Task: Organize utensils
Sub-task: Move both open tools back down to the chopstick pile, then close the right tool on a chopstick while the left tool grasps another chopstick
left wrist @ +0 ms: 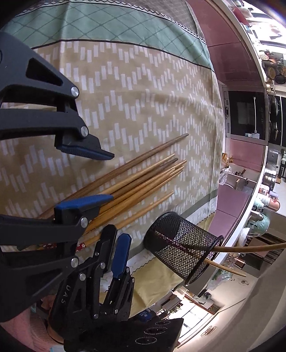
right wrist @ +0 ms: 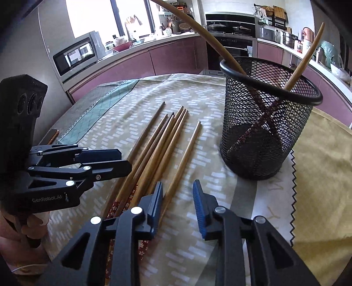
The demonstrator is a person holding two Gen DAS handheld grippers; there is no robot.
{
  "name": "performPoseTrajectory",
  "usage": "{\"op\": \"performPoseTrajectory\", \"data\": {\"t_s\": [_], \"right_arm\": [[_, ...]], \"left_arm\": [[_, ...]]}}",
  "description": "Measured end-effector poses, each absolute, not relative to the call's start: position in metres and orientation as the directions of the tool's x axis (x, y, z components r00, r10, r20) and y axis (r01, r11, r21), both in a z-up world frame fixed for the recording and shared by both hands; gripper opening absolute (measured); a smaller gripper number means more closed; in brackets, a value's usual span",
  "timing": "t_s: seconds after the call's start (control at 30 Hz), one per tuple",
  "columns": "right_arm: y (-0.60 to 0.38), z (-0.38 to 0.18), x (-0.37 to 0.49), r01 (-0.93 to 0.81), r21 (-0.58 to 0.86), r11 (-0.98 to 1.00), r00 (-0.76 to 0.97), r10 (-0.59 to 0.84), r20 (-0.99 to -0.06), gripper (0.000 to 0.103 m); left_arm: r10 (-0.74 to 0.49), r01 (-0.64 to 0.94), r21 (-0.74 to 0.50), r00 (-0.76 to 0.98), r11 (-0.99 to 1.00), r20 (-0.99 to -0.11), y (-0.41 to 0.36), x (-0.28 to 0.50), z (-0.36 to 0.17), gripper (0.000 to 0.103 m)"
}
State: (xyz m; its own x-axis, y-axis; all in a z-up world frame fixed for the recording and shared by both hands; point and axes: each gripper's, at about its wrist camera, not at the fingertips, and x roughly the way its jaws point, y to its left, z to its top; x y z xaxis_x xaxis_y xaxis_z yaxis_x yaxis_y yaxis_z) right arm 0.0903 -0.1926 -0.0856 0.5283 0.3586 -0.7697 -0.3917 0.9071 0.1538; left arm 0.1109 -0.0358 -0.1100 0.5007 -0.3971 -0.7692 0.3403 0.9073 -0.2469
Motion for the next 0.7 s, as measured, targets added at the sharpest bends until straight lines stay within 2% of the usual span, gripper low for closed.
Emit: {"op": "performPoseTrajectory", "data": {"t_s": [0.07, 0.17, 0.53, 0.7], "right_arm": [[-0.194, -0.086, 0.092, -0.387, 0.155, 0.909, 0.526, 0.356, -0.772, 0.021], [-0.197, -0.085, 0.093, -0.380, 0.159, 0.911, 0.523, 0.354, -0.776, 0.017], [-0.189, -0.086, 0.107, -0.367, 0.142, 0.919, 0.534, 0.333, -0.777, 0.017], [-0.192, -0.087, 0.110, -0.355, 0.172, 0.919, 0.531, 0.350, -0.772, 0.010]], "left_arm": [[-0.382, 0.335, -0.234, 0.500, 0.913, -0.777, -0.036, 0.113, -0.110, 0.024], [-0.383, 0.329, -0.241, 0.489, 0.913, -0.784, -0.034, 0.116, -0.110, 0.023], [-0.324, 0.297, -0.192, 0.501, 0.935, -0.803, -0.036, 0.135, -0.109, 0.023], [-0.293, 0.273, -0.170, 0.511, 0.947, -0.808, -0.041, 0.147, -0.110, 0.014]]}}
